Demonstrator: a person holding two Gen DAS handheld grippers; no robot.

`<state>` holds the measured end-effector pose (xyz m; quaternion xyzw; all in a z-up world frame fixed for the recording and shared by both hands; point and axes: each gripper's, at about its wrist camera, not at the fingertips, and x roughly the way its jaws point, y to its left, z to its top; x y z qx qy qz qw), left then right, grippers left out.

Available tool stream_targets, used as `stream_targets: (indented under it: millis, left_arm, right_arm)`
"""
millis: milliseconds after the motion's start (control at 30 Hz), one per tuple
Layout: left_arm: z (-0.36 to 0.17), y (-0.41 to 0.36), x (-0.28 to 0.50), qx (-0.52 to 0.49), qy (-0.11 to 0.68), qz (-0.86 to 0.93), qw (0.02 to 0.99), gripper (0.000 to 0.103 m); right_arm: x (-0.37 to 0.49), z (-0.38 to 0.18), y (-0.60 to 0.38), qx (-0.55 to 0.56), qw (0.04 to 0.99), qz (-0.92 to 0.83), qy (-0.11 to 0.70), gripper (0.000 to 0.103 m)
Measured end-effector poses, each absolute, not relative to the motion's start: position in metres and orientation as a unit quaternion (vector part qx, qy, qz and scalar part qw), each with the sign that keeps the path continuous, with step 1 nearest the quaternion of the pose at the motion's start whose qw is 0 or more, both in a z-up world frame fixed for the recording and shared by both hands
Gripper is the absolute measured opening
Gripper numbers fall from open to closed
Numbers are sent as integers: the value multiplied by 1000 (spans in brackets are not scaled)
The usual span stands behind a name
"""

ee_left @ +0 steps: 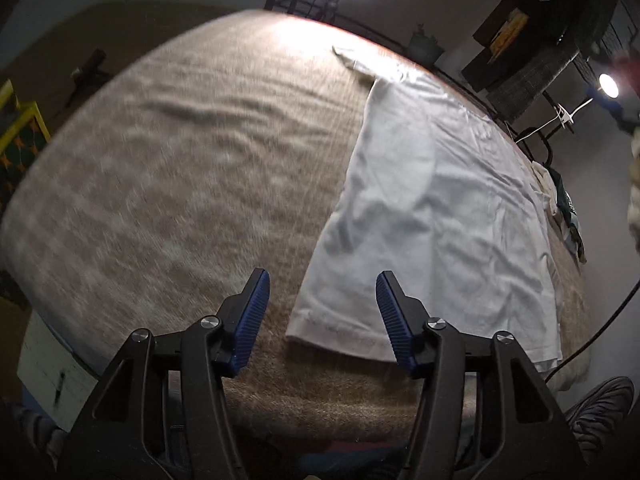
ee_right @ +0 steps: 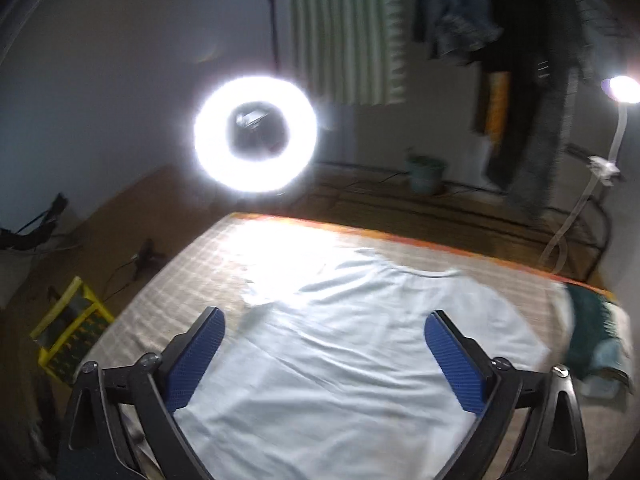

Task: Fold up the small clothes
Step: 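Lower both tools onto one side edge of the T-shirt and close them, then lift the gripped side edge and fold it over the shirt's middle, then open both tools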

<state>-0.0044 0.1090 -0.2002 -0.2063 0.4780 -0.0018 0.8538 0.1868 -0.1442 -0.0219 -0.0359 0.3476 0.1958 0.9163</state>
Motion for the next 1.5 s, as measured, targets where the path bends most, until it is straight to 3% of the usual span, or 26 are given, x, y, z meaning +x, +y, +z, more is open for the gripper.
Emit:
stream_targets:
  millis: [100, 333, 467, 567, 900, 1100, 1167, 1233, 1500]
  left_arm:
    - [-211, 103, -1, -200, 491, -7, 848, 57]
    - [-213, 96, 5, -194, 480, -9, 855, 56]
    - [-214, 95, 13, -190, 483, -15, 855, 24]
    - [-216, 101, 17, -215, 487, -25, 846, 5]
    - [-214, 110, 21, -256, 477, -38, 840, 2]
    - [-208, 107, 23, -247, 470, -36, 846, 2]
    - [-205, 106, 23, -241, 468, -35, 850, 1]
    - [-202, 105, 20, -236, 462, -36, 854, 1]
    - [-180, 89, 10, -197, 434, -48, 878, 1]
  right_arm:
    - [215, -31, -113, -36, 901, 225, 369, 86]
    - [291, -65, -32, -48, 874, 252, 413, 77]
    - [329, -104, 9, -52, 853, 254, 454, 73]
    - [352, -137, 34, -57, 836, 250, 485, 64]
    - [401, -215, 89, -112, 810, 224, 530, 53]
    - [412, -241, 109, -164, 802, 201, 538, 38]
    - [411, -243, 113, -190, 804, 200, 527, 32]
    - [411, -241, 113, -200, 805, 197, 522, 5]
    - [419, -206, 69, -144, 830, 196, 503, 2]
